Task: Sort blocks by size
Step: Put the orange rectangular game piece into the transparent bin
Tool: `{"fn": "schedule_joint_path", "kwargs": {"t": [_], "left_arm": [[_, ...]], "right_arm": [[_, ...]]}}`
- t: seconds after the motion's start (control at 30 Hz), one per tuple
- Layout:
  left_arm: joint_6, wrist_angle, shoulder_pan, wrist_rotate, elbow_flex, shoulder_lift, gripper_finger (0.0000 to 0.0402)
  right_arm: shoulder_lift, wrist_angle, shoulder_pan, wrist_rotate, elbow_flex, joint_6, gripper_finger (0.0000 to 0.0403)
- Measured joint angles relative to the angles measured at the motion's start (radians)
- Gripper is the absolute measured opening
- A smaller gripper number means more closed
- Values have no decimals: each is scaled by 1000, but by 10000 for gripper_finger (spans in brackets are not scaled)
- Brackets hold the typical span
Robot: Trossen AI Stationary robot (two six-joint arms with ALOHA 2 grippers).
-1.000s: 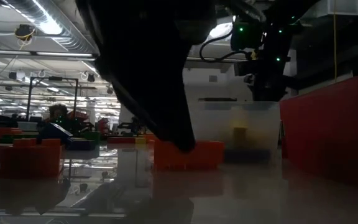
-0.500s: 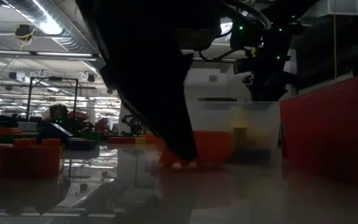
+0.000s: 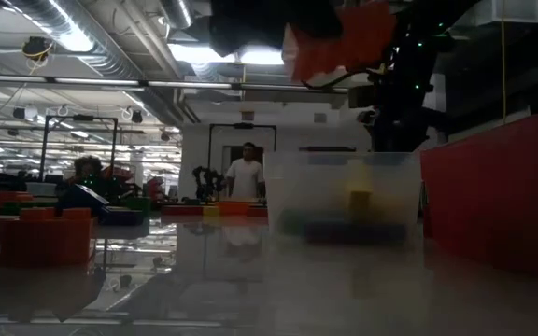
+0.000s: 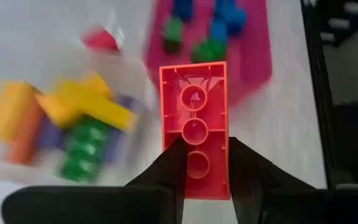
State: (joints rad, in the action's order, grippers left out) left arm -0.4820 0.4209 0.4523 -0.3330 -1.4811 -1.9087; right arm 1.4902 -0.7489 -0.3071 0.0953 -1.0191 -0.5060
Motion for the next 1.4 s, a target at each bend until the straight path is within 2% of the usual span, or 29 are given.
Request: {"fn": "schedule_joint_path", "kwargs": {"t": [0.1,0.27,0.37,0.57,0.8,1.03,1.2,1.27,1.4], "left_arm": [[55,14,-31,-61,0,16,91],[178,13,-91,-79,1,16,111],[183,17,-128,-79,1,6,121],[180,71,-180,-80,1,2,158],[199,102,-199,-79,1,2,201],[247,97,-199,-70,1,2,207],[197,95,-199,-59,5,2,208],[179,88,-199,-14,5,2,208],[157,17,-205,155,6,2,208]], "right_arm": [[0,24,-22,-2,0,-32,175],[24,58,-100,-33,-1,-57,175],[57,71,-155,-69,-1,-73,175],[135,105,-228,-78,-1,-76,175],[210,130,-252,-76,-1,-79,175],[253,148,-250,-75,1,-104,175],[255,139,-250,-80,0,-104,175],[254,139,-250,-80,0,-103,175],[254,122,-250,-79,0,-94,175]]}}
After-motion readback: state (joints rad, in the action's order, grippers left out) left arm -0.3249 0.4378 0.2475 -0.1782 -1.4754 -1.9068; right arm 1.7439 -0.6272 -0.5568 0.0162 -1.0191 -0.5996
